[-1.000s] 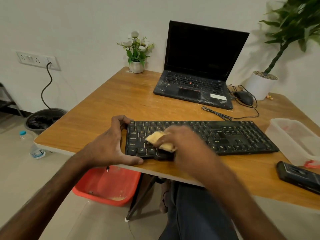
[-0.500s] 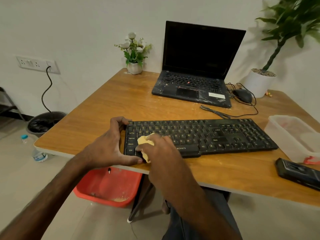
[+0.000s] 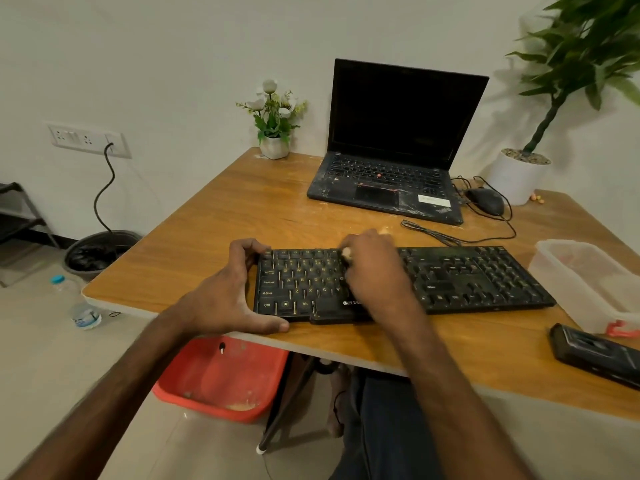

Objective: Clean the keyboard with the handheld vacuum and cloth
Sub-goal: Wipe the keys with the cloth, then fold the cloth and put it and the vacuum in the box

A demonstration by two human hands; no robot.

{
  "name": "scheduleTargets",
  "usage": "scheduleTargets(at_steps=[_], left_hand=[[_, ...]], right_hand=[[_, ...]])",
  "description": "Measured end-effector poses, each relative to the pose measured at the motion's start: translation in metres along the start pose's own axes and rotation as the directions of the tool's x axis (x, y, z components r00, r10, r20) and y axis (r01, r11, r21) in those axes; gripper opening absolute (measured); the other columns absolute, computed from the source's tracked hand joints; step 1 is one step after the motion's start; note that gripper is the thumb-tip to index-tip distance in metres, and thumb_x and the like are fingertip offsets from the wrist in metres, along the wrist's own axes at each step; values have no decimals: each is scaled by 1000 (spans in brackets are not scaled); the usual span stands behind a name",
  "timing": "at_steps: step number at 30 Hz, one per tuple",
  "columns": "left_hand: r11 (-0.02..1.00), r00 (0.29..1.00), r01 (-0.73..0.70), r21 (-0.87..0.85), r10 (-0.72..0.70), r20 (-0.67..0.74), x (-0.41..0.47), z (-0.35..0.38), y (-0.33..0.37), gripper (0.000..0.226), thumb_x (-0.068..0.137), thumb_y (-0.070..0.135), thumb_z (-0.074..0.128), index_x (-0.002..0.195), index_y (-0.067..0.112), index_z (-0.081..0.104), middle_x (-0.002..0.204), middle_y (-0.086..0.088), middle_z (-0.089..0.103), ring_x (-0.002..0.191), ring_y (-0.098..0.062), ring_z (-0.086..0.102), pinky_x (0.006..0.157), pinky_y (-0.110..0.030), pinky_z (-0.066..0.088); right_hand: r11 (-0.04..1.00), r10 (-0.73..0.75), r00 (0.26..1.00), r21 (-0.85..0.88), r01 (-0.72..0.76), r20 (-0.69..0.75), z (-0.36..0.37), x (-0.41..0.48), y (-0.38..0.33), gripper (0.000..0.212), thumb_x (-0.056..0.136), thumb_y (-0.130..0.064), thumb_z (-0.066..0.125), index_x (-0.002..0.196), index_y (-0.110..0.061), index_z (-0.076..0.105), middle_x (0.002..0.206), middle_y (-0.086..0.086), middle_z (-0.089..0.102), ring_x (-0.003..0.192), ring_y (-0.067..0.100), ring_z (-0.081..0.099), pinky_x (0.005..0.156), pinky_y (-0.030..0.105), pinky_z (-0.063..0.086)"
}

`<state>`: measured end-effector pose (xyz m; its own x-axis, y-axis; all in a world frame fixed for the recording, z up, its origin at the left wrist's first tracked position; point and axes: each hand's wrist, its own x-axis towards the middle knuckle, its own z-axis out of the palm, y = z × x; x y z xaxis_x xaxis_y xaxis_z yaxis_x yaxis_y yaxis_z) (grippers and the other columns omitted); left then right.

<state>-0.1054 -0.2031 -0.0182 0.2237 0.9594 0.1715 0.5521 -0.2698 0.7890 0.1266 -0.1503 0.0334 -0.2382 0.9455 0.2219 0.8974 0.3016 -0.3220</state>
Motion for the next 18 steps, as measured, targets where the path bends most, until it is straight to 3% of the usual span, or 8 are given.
scheduleTargets(at_steps=[5, 7, 9, 11, 13, 16, 18], left_hand=[[1000, 1000, 14, 4, -14, 1, -2, -1, 1, 116, 51, 56, 93, 135, 32, 17, 139, 9, 43, 126, -3, 53, 104, -34, 51], [1000, 1000, 11, -5, -11, -2, -4, -1, 1, 115, 52, 55, 94, 136, 34, 17, 140, 12, 41, 126, -3, 53, 104, -33, 51], [1000, 1000, 19, -4, -19, -11, -5, -1, 3, 118, 51, 58, 92, 139, 36, 16, 143, 19, 36, 130, -1, 49, 106, -30, 49], [999, 999, 36, 28, -35, -36, -8, -1, 4, 126, 49, 66, 90, 144, 37, 13, 149, 19, 32, 137, -3, 42, 111, -32, 45], [999, 996, 46, -13, -47, -82, -13, 1, 7, 131, 46, 72, 88, 147, 38, 12, 156, 15, 25, 144, 0, 31, 117, -34, 37], [991, 968, 23, -134, -55, -244, -17, 14, 32, 117, 52, 80, 78, 144, 40, 18, 156, 22, 23, 139, 19, 21, 112, -17, 29], [992, 930, -12, -126, -36, -367, -14, 30, 56, 96, 67, 75, 68, 144, 40, 23, 156, 19, 28, 135, 18, 28, 105, -13, 34]], right_hand=[[954, -301, 951, 1, 301, 79, 18, -30, -65, 51, 90, -8, 64, 138, -16, 52, 139, 5, 44, 129, 23, 33, 105, 35, 37], [944, -303, 949, 165, 286, 90, 16, -38, -56, 52, 85, -1, 66, 133, -22, 60, 136, 0, 50, 127, 18, 37, 101, 29, 37], [884, -197, 975, 448, 133, 99, 8, -44, -43, 45, 89, 2, 63, 122, -28, 68, 132, -7, 57, 125, 10, 46, 98, 23, 40], [668, -75, 993, 744, -19, 93, -4, -49, -25, 32, 93, -9, 65, 115, -32, 71, 128, -13, 63, 120, 4, 55, 96, 23, 48], [384, -9, 987, 912, -147, 163, -16, -55, -10, 28, 91, -15, 69, 116, -28, 71, 120, -12, 68, 107, 2, 64, 83, 19, 53], [3, -10, 961, 961, -275, 275, -29, -65, 7, 36, 88, -32, 64, 121, -18, 69, 115, 2, 73, 98, 16, 68, 73, 29, 56], [-214, 16, 959, 937, -275, 284, -33, -68, 13, 43, 92, -39, 52, 124, -13, 66, 119, 11, 71, 102, 23, 68, 72, 33, 58]])
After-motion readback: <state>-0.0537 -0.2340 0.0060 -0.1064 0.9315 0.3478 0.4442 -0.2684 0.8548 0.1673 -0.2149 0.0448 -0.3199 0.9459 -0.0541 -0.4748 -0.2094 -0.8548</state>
